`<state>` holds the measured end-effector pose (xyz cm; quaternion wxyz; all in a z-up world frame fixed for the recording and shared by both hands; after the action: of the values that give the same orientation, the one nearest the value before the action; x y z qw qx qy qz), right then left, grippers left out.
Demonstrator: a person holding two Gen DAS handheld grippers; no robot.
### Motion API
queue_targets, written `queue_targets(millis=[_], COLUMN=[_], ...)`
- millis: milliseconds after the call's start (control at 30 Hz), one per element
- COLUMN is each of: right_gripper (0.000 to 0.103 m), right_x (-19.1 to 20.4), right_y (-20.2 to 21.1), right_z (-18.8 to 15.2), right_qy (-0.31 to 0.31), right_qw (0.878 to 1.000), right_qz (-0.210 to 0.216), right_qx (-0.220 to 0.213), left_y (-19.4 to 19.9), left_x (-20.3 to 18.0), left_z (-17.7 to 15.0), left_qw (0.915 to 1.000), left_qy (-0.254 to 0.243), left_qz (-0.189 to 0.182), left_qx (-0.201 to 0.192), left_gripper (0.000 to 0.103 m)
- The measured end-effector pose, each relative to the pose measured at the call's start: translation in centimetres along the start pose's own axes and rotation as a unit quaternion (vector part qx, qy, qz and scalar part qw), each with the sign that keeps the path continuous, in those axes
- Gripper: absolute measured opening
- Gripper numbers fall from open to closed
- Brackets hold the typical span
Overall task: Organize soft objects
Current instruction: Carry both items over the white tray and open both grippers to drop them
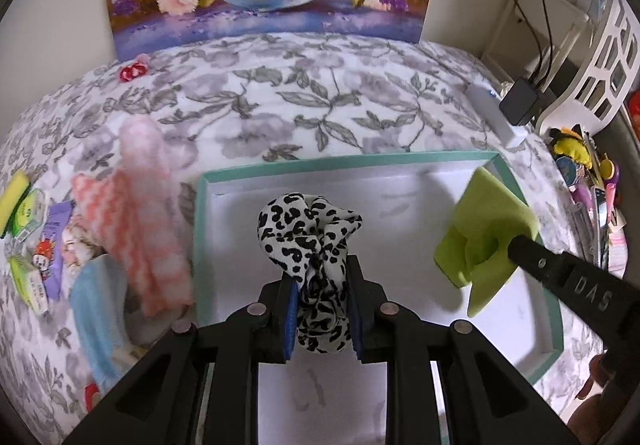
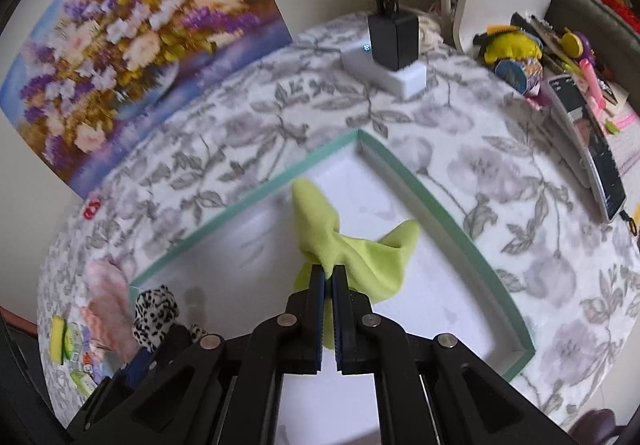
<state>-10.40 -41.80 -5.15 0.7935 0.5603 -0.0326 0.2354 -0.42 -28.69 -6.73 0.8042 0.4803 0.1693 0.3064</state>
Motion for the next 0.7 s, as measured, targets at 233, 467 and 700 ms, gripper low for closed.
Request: queue_targets(millis=[233,467,700], right_gripper=[0.007,0.018,0.074], right_x=[-0.3,-0.3,-0.9], right_y=[-0.6,0.8,1.6], right_z=[-0.5,-0.8,-1.1], right_qy=[0.01,0.023,0.02], right_qw=[0.999,0.998,0.998], right_qz=[-0.034,-0.046,-0.056], right_qx=[0.02,0.02,0.009], left_y=[-1.3,0.3,1.6], left_x=[0.3,0.5,2.6], left_z=[-0.3,0.0,-0.5], left_qw=[0.9993,0.9992,0.9988], left_qy=[0.011,0.011,0.034], left_qz=[-0.013,-0.021,-0.006], left_qx=[0.035,0.034,0.034], left_gripper=[0.03,0.06,0.085])
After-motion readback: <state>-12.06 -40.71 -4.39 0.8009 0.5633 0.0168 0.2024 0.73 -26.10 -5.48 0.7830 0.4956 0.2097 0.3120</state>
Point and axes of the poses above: each gripper's, at about its wrist camera, not at the fingertips, and y roughly against the way its jaws point, x to its left, z to its top, the point moved 4 cm from there along -y, roughly the way its jaws point, and after that the axes turned 15 degrees about -y, right-handed, at the moved point
